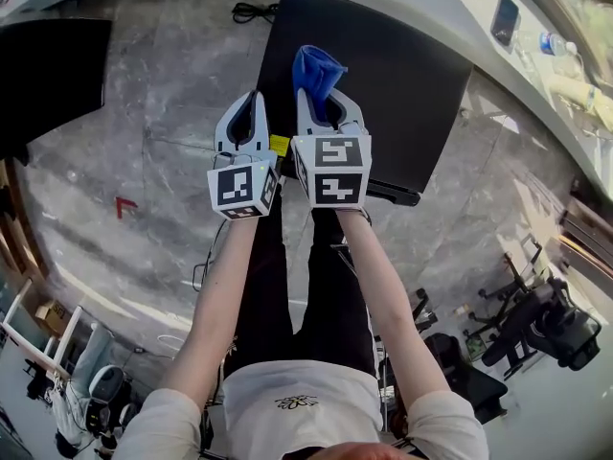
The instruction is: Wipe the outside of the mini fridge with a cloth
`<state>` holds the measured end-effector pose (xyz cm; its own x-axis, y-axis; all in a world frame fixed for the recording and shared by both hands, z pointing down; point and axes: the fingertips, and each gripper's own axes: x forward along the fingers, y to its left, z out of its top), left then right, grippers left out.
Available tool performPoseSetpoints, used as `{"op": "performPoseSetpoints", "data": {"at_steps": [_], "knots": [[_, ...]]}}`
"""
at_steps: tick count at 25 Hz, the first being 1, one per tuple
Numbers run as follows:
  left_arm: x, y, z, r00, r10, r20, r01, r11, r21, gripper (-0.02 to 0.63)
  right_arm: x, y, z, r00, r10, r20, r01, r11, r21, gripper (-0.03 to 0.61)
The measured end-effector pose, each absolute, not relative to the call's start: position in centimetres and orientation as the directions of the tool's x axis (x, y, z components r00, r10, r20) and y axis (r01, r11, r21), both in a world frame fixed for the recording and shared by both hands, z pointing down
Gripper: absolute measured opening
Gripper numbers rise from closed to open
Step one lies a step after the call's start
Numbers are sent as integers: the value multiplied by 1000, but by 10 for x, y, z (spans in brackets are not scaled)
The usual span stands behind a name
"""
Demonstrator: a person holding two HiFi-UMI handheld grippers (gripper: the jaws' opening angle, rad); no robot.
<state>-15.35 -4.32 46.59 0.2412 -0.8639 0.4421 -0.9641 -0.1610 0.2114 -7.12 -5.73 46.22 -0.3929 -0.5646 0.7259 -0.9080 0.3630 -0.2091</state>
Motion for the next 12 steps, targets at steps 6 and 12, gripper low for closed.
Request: {"op": "performPoseSetpoints", "data": {"at_steps": [6,12], "knots": [[-210,-39,468,166,-879,446,-976,-82,202,5,-148,-43,469,-529,-483,698,-847,345,-404,61],[-231,-33,479,144,-875,463,-974,-41,224,5,-164,-46,507,-472,-419,776,-878,304,-370,61]]}}
